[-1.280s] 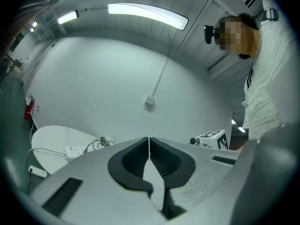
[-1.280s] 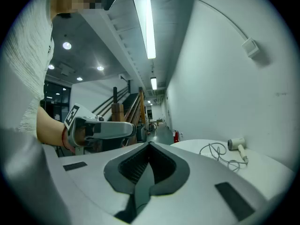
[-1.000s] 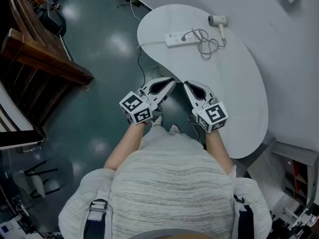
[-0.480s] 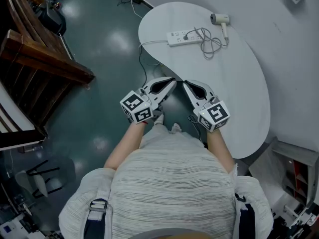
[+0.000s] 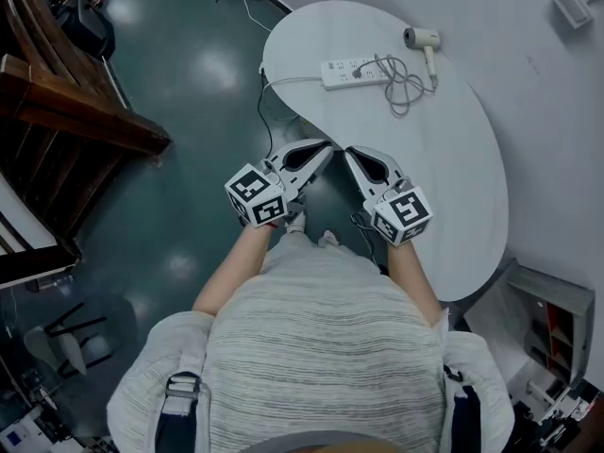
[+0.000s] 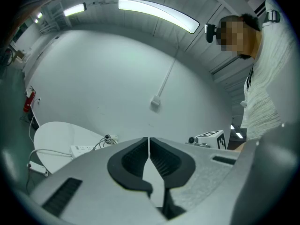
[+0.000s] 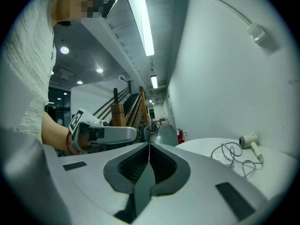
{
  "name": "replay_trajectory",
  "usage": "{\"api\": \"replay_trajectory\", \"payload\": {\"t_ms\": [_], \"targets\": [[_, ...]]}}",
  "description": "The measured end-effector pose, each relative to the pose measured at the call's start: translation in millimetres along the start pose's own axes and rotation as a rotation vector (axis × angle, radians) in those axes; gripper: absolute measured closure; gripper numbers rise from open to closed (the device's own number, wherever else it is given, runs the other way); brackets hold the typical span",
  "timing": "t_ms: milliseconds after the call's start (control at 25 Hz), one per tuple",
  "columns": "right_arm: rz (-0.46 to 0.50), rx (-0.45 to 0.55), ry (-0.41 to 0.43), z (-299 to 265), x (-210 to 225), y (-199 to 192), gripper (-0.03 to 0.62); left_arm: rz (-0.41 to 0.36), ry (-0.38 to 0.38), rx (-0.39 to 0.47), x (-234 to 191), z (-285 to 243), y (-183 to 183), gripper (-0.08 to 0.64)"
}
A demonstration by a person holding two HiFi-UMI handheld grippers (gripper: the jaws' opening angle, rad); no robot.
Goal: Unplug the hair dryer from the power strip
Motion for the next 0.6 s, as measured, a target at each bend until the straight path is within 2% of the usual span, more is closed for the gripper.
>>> {"api": "replay_trajectory", "payload": {"t_ms": [240, 600], "targets": [[-0.013, -0.021, -0.014, -25, 3, 0, 0.566, 0.013, -0.021, 0.005, -26, 2, 10, 0.552], [-0.037, 0.013, -0.099, -56, 12, 8, 0.566, 0.01, -0.071, 0.002, -66, 10, 25, 0.552]]}}
Point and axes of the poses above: the fingertips, and each gripper's own axes: z backward along the fingers, x to its right, y out of its top, the point moved 8 cm from there along z, backward along the fingers, and after that the axes turned 4 degrees about y, right-handed, at the moved point
